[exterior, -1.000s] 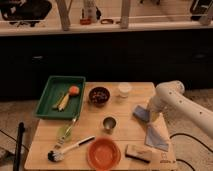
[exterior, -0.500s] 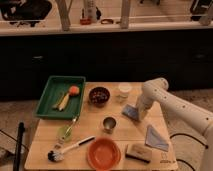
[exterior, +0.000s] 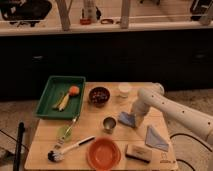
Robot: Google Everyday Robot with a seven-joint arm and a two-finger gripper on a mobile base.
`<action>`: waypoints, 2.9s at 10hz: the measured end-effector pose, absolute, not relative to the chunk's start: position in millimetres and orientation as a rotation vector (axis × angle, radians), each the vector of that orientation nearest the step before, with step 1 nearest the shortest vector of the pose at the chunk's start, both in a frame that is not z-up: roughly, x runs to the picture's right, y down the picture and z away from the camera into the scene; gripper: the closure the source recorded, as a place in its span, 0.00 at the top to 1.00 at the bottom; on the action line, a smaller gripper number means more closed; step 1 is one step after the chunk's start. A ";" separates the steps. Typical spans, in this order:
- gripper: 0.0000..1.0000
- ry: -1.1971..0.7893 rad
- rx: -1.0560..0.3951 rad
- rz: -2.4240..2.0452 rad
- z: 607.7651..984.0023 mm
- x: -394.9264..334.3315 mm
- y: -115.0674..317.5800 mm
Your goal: Wipe table surface with sponge
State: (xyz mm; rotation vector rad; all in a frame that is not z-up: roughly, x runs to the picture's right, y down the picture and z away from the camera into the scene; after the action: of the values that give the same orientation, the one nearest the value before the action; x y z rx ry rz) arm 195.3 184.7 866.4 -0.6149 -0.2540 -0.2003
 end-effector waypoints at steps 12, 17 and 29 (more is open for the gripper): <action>0.01 -0.189 -0.587 -0.070 895.9 248.6 138.2; 0.01 -0.285 -0.608 -0.192 875.7 210.9 172.8; 0.01 -0.167 -0.537 -0.056 882.5 278.9 130.3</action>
State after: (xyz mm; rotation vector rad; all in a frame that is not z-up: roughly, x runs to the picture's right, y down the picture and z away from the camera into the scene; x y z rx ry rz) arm 278.9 130.3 882.5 -0.5373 -0.1670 -0.0563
